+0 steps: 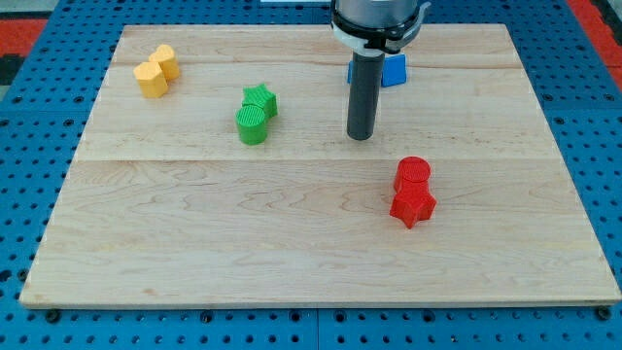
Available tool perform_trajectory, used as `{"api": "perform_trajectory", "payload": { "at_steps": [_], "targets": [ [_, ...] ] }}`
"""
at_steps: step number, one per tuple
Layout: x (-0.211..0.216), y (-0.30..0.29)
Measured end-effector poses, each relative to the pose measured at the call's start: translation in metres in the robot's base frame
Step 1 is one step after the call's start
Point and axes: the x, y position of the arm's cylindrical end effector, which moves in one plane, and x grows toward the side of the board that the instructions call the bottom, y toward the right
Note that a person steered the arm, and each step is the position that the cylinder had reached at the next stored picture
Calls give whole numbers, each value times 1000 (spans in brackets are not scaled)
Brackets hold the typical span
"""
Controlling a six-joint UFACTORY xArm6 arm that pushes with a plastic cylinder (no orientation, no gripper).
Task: Point your arm to the red star
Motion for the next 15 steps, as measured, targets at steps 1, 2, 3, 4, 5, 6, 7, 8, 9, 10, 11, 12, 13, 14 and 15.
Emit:
{"api": "perform_trajectory", "payload": {
  "at_steps": [1,2,3,4,5,6,7,8,9,10,11,12,13,14,15],
  "targets": [
    [0,0],
    [-2,9],
    [-5,4],
    [-5,1],
    [-3,7],
    [-1,-4],
    [-11,-20],
    [-11,-45],
    [-11,-46],
    [-11,-46],
    [13,-44],
    [21,-49],
    [-52,-49],
    [-74,-49],
    [-70,-44]
  ]
}}
